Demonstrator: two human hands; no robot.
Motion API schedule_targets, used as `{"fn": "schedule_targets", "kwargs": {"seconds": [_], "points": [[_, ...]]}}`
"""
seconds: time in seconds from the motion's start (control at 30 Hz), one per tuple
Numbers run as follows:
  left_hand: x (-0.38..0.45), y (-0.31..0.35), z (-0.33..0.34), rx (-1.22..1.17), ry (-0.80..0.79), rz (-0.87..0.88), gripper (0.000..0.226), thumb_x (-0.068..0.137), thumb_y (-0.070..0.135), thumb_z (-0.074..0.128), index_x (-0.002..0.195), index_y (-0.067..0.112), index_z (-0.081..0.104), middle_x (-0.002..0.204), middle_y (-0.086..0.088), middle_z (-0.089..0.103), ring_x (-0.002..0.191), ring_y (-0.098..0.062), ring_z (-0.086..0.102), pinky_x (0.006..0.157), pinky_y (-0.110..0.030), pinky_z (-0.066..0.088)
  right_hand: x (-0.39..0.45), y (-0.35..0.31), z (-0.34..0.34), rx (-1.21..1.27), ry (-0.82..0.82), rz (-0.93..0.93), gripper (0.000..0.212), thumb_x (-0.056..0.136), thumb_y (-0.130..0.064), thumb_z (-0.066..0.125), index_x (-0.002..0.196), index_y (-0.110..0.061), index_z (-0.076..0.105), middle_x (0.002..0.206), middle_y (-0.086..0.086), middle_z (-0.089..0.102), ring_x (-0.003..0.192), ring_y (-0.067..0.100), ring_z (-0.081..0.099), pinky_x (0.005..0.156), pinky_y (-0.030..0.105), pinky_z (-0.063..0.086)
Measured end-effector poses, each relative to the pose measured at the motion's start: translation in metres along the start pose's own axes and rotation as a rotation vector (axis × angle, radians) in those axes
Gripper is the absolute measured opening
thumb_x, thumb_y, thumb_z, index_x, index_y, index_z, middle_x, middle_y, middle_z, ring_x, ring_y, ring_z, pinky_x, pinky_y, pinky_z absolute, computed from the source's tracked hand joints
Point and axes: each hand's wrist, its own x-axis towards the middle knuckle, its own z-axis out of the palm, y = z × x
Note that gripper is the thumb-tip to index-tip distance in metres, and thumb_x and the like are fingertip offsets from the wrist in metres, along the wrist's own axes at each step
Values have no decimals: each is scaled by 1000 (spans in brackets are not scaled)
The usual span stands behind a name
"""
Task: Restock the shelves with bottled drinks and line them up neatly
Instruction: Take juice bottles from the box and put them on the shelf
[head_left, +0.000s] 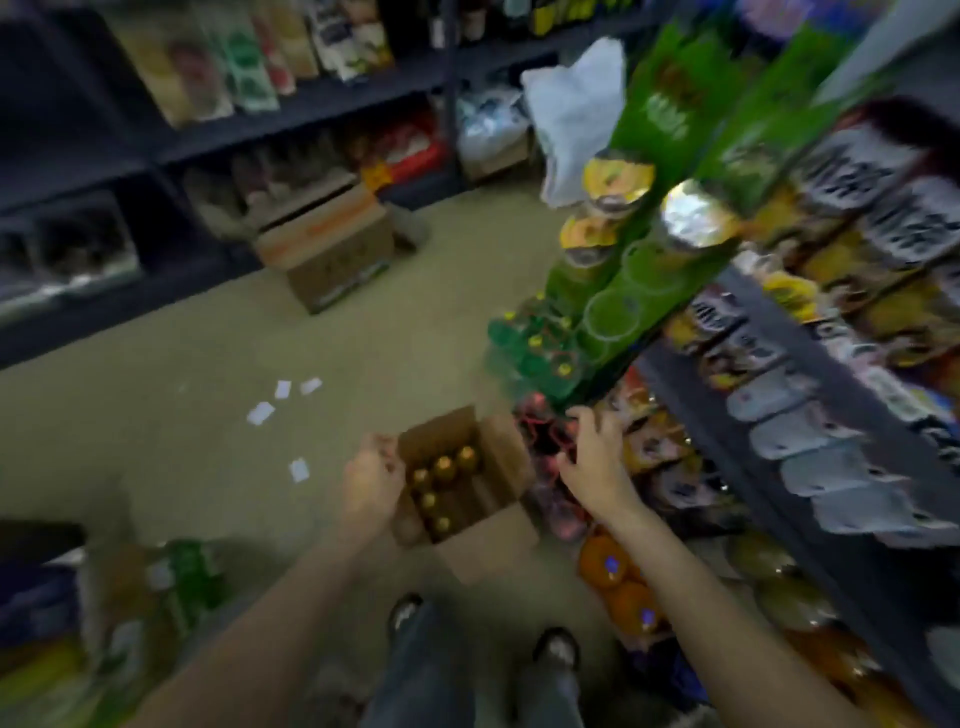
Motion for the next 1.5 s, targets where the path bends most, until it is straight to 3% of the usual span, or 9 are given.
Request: {"fn": "schedule_targets", "kwargs": {"seconds": [0.17, 0.47, 0.67, 0.8, 0.97, 1.17, 1.27, 1.37, 1.5], "points": [[54, -89, -10, 130, -97, -83, 29, 92, 8, 46, 121, 3, 47, 108, -17, 60, 101, -35, 58, 79, -32, 42, 36, -8, 124, -14, -306, 104, 49, 86, -18, 60, 130, -12, 40, 133, 16, 35, 123, 36, 38, 102, 38, 35], [176, -209, 122, 247, -209, 325, 29, 88, 9, 50, 116, 16, 49, 99, 2, 56, 92, -18, 57, 84, -32, 47, 144, 63, 389, -207, -684, 92, 47, 85, -34, 64, 122, -13, 46, 125, 11, 52, 121, 31, 45, 99, 39, 39], [216, -284, 142, 77, 94, 288, 22, 89, 2, 44, 105, 14, 54, 88, 3, 60, 79, -7, 55, 71, -13, 42, 186, 74, 516, -508, -707, 137, 28, 93, -17, 45, 120, -14, 53, 131, 10, 50, 126, 30, 41, 104, 44, 27], [211, -290, 144, 149, 73, 339, 24, 84, 0, 44, 101, 12, 56, 88, 0, 61, 85, -15, 57, 81, -26, 45, 181, 73, 515, -576, -584, 2, 23, 88, -18, 54, 111, -18, 57, 119, 8, 58, 119, 27, 48, 99, 40, 30], [198, -248, 143, 298, -6, 427, 32, 81, 7, 57, 112, 14, 57, 99, -1, 63, 97, -22, 57, 93, -34, 30, 169, 36, 392, -335, -594, -115, 30, 76, -36, 68, 79, -19, 43, 80, 0, 52, 98, 28, 54, 83, 38, 35], [188, -199, 147, 186, -602, 493, 94, 62, 40, 79, 140, 29, 30, 139, 0, 44, 131, -23, 34, 109, -45, 30, 133, -42, 227, -60, -427, -519, 33, 59, -50, 60, 71, -22, 48, 63, -10, 50, 65, 7, 47, 59, 18, 32], [185, -194, 146, -217, -380, 313, 66, 55, 38, 82, 113, 27, 52, 99, 9, 63, 99, -15, 60, 89, -37, 49, 139, -58, 214, 272, -407, -569, 30, 70, -47, 63, 83, -20, 60, 76, -7, 62, 72, 7, 57, 65, 17, 46], [199, -205, 137, -258, -128, 37, 63, 56, 29, 87, 112, 17, 60, 94, 8, 64, 89, -10, 59, 71, -6, 45, 167, -42, 265, 678, -432, -304, 12, 88, -27, 59, 92, -15, 61, 80, -2, 61, 74, 3, 58, 69, 17, 48], [224, -237, 131, -170, 25, -45, 66, 62, 28, 83, 120, 13, 56, 105, 0, 62, 97, -15, 58, 73, -17, 45, 194, 14, 411, 122, -388, -128, 28, 89, -17, 60, 116, -11, 59, 112, 8, 59, 103, 23, 58, 85, 28, 43]]}}
